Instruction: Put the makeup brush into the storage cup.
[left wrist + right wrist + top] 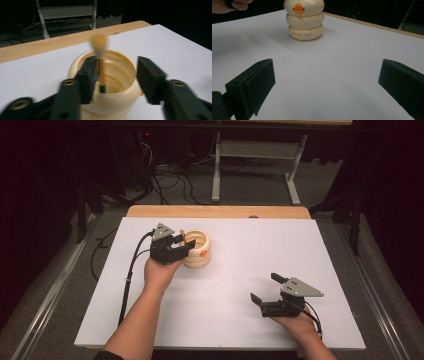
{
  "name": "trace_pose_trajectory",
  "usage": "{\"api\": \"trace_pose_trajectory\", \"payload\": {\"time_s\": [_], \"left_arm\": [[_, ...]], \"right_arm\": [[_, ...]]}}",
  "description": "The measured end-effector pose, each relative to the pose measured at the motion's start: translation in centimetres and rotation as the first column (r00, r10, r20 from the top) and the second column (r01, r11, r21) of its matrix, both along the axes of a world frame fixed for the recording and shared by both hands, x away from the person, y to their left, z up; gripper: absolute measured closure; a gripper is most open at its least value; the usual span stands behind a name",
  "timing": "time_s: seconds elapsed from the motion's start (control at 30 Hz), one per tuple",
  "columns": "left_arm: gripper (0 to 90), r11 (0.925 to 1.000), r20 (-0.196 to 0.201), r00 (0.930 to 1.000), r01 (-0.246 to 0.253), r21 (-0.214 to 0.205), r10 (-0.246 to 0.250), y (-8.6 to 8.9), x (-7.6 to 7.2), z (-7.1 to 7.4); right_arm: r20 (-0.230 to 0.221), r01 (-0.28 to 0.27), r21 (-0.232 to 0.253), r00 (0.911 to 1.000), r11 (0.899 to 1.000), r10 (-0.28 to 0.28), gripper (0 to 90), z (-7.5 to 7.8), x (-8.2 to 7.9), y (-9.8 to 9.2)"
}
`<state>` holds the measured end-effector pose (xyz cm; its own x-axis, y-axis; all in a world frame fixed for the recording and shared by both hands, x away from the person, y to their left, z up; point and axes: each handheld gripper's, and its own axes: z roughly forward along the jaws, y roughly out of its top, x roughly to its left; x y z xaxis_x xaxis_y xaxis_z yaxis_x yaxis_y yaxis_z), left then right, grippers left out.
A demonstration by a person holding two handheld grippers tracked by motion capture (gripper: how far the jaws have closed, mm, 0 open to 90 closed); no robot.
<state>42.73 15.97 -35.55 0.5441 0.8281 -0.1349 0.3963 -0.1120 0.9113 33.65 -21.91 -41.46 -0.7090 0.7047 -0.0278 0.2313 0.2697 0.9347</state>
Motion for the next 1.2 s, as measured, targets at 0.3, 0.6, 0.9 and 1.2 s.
{"api": "trace_pose_trajectory", "payload": {"time_s": [0.3,0.6,0.9,1.2], "left_arm": [[14.8,0.9998,-0.005,0.9998,-0.018,0.001,0.018,0.02,-0.04,-0.07],[8.9,1.0,-0.014,0.9999,-0.007,0.006,0.007,0.09,-0.1,-0.19],[2.9,1.0,-0.034,0.9994,0.004,-0.002,-0.004,0.18,-0.24,-0.24],[0.1,1.0,-0.026,0.9996,0.007,-0.005,-0.007,0.75,-0.9,-0.57]], "right_arm": [[-0.004,-0.003,-0.004,1.0,1.0,0.003,2.3,-0.06,-0.02,0.1],[-0.005,-0.001,-0.006,1.0,1.0,0.001,2.3,-0.06,-0.03,0.13],[-0.004,-0.001,-0.006,1.0,1.0,0.001,2.4,-0.06,-0.03,0.15],[0.002,-0.005,-0.007,1.0,1.0,0.005,2.3,-0.05,-0.06,0.15]]}}
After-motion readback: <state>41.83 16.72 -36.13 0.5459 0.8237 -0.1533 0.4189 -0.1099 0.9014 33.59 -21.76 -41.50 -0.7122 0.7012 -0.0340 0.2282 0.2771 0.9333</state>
